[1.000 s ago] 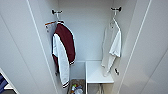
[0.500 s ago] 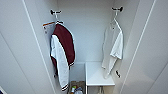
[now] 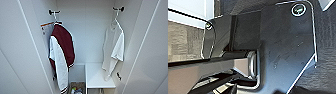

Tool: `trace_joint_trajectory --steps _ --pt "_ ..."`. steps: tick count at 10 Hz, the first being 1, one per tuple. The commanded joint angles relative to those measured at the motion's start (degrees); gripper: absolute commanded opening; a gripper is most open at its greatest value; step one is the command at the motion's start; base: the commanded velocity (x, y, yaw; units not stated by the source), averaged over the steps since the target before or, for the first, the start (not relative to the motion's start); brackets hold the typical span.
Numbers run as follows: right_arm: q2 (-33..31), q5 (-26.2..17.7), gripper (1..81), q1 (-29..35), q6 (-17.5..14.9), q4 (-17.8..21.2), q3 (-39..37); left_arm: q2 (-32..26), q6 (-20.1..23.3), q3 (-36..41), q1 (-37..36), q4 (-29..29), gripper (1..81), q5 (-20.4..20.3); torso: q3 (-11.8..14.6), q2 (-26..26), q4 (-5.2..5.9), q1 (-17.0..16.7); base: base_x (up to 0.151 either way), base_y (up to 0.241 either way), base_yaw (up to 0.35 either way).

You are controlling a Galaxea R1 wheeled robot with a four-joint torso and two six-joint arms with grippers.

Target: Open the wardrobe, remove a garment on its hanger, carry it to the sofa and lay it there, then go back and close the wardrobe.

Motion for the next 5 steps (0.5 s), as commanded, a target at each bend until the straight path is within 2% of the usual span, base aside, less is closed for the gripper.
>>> trace_joint_trajectory --steps 1,5 --pt "-0.81 -3.52 81.1 2.03 -0.29 0.05 -0.03 -0.10 0.11 0.48 -1.83 -0.16 81.1 3.68 0.00 0.00 0.00 0.00 0.070 0.000 0.000" --pt "-0.81 -3.52 81.1 1.86 -0.29 0.05 -0.12 -0.10 0.11 0.48 -1.83 -0.16 81.1 3.68 0.00 0.00 0.00 0.00 0.071 0.000 0.000"
